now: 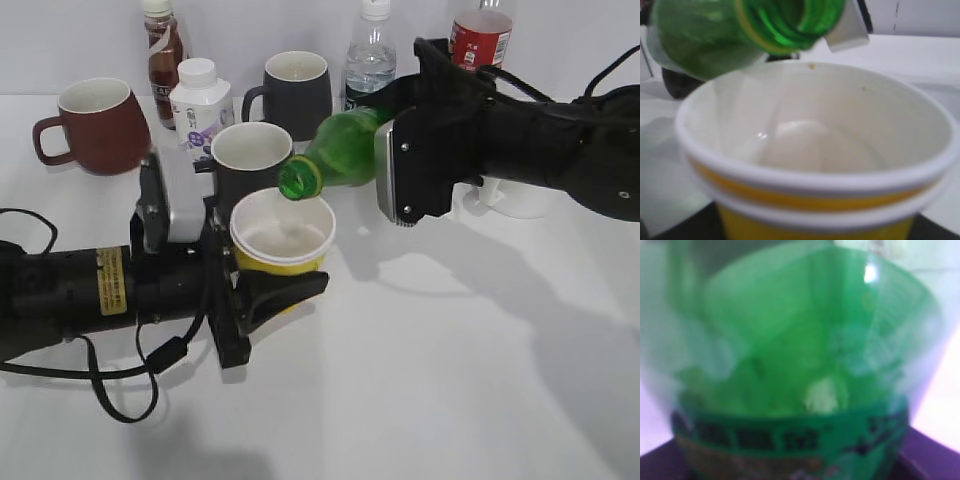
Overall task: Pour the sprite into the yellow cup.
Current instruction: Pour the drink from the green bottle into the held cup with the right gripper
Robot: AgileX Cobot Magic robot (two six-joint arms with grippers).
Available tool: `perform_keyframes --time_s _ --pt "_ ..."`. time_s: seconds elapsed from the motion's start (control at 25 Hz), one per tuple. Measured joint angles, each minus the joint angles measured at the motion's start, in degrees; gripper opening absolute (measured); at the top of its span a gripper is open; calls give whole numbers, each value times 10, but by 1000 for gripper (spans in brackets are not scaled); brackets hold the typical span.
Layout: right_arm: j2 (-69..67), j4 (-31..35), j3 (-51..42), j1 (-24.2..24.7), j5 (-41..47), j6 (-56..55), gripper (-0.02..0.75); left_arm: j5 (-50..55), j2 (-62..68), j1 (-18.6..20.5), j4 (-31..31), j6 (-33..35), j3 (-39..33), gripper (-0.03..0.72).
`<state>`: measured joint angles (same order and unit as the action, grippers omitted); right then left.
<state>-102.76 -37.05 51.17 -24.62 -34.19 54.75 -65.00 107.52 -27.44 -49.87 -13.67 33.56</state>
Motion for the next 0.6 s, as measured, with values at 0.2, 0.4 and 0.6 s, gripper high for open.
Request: perform_keyframes --time_s 0.2,0.4,0.6 --pt "0 3 0 0 0 25 427 2 0 0 -19 0 0 367" --pt "0 7 0 0 -4 47 427 2 0 0 -25 0 0 367" --pt "0 9 0 0 -21 66 427 5 0 0 -28 0 0 367"
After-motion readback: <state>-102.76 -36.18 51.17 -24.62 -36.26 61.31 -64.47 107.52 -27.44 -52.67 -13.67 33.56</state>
